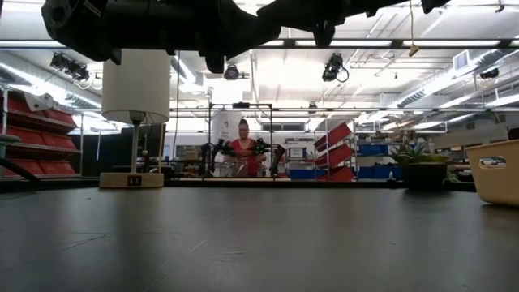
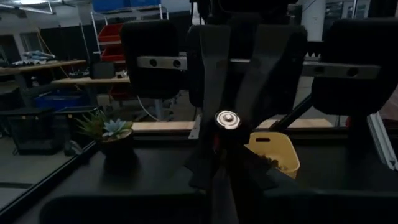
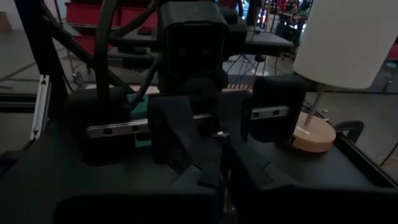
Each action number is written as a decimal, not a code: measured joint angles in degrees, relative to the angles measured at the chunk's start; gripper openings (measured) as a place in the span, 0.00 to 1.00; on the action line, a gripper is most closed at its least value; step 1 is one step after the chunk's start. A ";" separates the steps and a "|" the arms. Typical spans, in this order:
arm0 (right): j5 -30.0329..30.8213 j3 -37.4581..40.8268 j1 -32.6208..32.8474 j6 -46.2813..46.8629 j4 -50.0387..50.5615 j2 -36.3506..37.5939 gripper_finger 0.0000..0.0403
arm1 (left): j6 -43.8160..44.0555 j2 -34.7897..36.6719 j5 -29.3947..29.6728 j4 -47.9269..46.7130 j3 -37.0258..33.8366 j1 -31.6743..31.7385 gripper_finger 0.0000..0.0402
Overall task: Sort batteries
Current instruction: Put the silver battery into the green bin
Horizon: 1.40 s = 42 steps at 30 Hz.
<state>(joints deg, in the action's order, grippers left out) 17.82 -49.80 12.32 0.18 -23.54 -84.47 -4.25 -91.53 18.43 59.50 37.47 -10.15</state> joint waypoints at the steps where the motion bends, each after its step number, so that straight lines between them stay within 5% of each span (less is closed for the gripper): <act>1: -0.02 0.00 0.00 0.03 0.43 0.00 0.08 | 0.02 0.28 0.11 -0.89 0.00 0.00 0.10; 8: 0.08 0.04 0.09 -1.94 1.09 0.32 0.26 | 0.37 9.60 1.95 -13.59 -0.03 -0.74 0.10; 12: 0.96 0.09 0.11 -3.50 2.95 1.03 0.32 | 6.30 19.00 1.34 -31.18 0.00 -2.79 0.10; 18: 3.32 2.41 -0.50 -3.45 5.10 1.09 0.33 | 31.65 29.93 -8.43 -70.10 0.66 -7.54 0.10; 23: 3.39 11.23 -1.54 -2.62 -10.62 1.09 0.31 | 52.36 33.86 -17.16 -89.34 0.72 -16.19 0.10; 27: 3.43 18.63 -1.90 0.23 -22.12 1.09 0.31 | 68.62 34.18 -18.68 -101.48 0.72 -23.24 0.10; 37: 3.54 23.89 -1.90 3.24 -28.04 1.11 0.31 | 87.76 33.55 -14.57 -112.71 -0.50 -34.33 0.10; 42: 3.54 23.89 -1.90 3.18 -29.56 1.11 0.30 | 88.80 31.34 -14.45 -109.33 -4.18 -35.66 0.31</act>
<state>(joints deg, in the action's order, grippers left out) 21.37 -25.91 10.41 3.36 -53.10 -83.35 84.55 -60.18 3.98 -49.83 33.30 -45.82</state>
